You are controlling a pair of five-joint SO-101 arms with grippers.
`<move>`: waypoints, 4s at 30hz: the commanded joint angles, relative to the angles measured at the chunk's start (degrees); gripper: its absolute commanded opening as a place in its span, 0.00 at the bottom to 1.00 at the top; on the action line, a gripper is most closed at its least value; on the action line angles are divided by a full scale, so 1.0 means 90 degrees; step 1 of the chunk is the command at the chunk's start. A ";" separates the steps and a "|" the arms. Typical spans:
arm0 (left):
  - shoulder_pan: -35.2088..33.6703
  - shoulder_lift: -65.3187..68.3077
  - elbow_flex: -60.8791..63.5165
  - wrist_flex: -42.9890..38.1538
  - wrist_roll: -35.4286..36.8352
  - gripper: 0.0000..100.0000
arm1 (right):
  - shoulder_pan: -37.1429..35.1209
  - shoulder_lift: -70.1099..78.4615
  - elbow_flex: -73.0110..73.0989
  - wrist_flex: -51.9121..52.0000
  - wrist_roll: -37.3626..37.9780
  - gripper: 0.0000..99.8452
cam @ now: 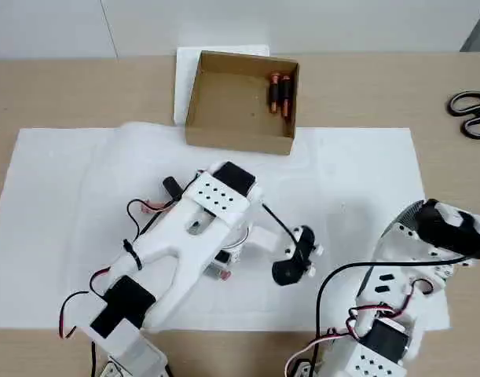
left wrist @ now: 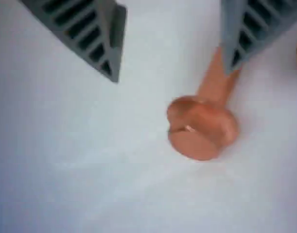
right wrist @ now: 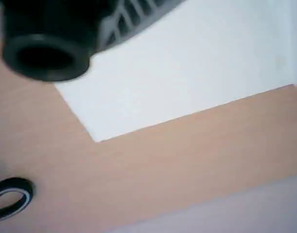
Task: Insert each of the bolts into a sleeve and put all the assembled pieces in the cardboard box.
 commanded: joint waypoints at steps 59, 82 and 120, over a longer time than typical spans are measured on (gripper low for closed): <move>-0.0137 0.0694 0.0054 0.0117 0.0000 0.01 | 0.0024 -0.0093 0.0059 0.0591 -0.0078 0.00; -0.1006 -0.4230 -0.1079 0.0107 0.3292 0.01 | -0.3258 -0.0093 0.0059 -0.0747 0.1280 0.00; -0.0557 -1.0295 0.5426 -0.7648 0.8654 0.01 | -0.6335 -0.0034 0.0059 -0.0855 0.0342 0.00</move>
